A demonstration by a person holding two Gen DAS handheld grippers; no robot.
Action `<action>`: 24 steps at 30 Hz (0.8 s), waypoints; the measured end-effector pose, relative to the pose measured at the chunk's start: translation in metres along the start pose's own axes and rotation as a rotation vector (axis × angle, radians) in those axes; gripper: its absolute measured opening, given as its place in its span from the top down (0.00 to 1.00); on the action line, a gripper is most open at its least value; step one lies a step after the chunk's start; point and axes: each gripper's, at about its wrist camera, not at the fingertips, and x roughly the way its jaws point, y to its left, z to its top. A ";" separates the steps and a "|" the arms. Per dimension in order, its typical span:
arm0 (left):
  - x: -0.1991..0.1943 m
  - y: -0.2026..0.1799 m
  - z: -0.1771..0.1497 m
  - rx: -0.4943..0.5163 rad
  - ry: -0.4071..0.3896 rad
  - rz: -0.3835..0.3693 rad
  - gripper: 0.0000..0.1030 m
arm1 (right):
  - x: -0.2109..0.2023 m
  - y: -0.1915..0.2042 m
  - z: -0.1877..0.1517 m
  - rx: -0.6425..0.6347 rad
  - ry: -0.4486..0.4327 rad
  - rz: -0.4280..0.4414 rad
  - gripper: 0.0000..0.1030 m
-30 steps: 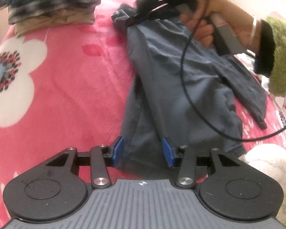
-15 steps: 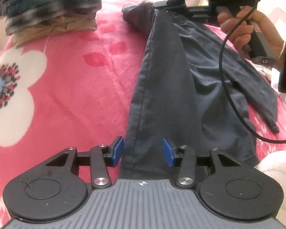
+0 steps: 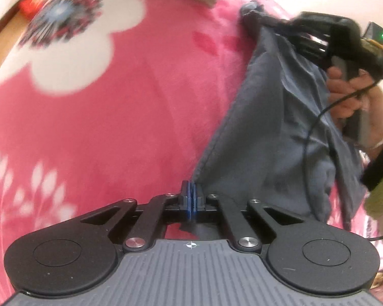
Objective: Fold clothes
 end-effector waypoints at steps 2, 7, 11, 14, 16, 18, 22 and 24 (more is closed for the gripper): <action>0.002 0.006 -0.005 -0.048 0.033 0.008 1.00 | 0.023 0.011 -0.007 -0.088 0.066 -0.064 0.82; 0.012 0.016 -0.008 -0.135 0.073 0.003 1.00 | 0.018 0.035 -0.007 -0.241 0.045 -0.134 0.82; 0.016 0.015 -0.007 -0.127 0.091 0.015 0.98 | -0.001 0.016 0.019 -0.186 -0.012 -0.159 0.82; 0.018 0.009 -0.006 -0.082 0.096 0.043 0.97 | 0.021 -0.007 0.037 -0.159 0.027 -0.244 0.82; 0.021 0.004 -0.006 -0.045 0.096 0.066 0.96 | 0.043 -0.026 0.047 -0.111 0.039 -0.306 0.84; 0.023 -0.001 -0.007 -0.007 0.095 0.086 0.95 | 0.048 -0.045 0.058 -0.023 0.004 -0.320 0.86; 0.025 -0.001 -0.006 -0.015 0.102 0.078 0.95 | -0.003 -0.063 0.071 0.104 -0.079 -0.282 0.82; 0.025 0.003 -0.006 -0.036 0.108 0.053 0.95 | -0.045 -0.066 0.072 0.114 -0.092 -0.238 0.81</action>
